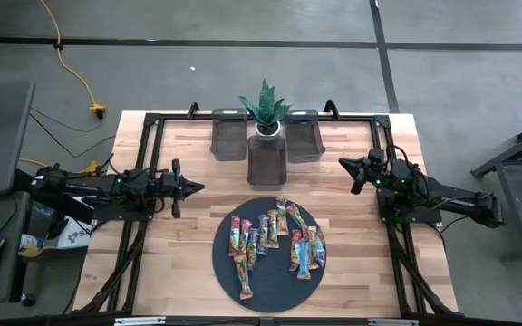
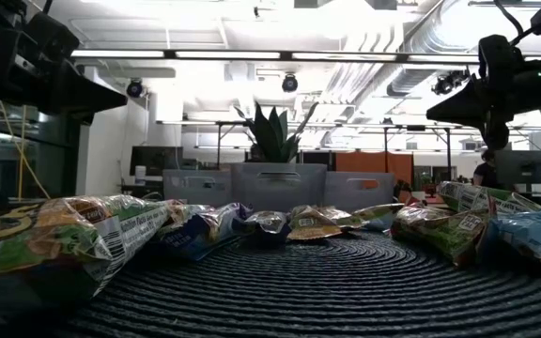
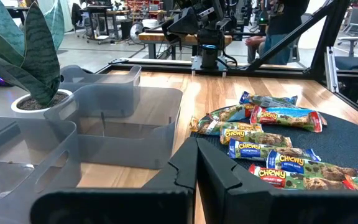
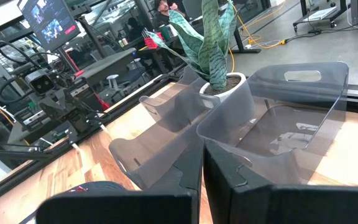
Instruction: Pick and place Granola Bars by type
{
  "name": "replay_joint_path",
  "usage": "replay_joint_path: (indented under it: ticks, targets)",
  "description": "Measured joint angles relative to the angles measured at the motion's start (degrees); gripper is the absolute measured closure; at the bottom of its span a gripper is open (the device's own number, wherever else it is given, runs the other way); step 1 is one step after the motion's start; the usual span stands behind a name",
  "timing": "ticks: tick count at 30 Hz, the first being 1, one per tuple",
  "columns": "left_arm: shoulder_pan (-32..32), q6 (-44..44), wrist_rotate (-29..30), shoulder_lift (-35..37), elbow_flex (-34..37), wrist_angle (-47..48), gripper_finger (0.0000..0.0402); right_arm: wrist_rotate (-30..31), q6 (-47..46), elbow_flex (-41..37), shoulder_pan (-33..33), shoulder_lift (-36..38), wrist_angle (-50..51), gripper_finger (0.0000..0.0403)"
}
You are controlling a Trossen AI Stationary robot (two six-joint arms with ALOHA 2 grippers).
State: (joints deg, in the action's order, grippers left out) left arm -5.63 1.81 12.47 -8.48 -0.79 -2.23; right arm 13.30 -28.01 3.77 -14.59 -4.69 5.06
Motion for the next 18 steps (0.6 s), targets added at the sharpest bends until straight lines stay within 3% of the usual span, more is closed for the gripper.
replay_joint_path:
  ticks: [18]
  targets:
    - [0.0, 0.0, 0.0, 0.0, 0.0, 0.0, 0.0400, 0.0, 0.0, 0.0, 0.0, 0.0, 0.0, 0.0402]
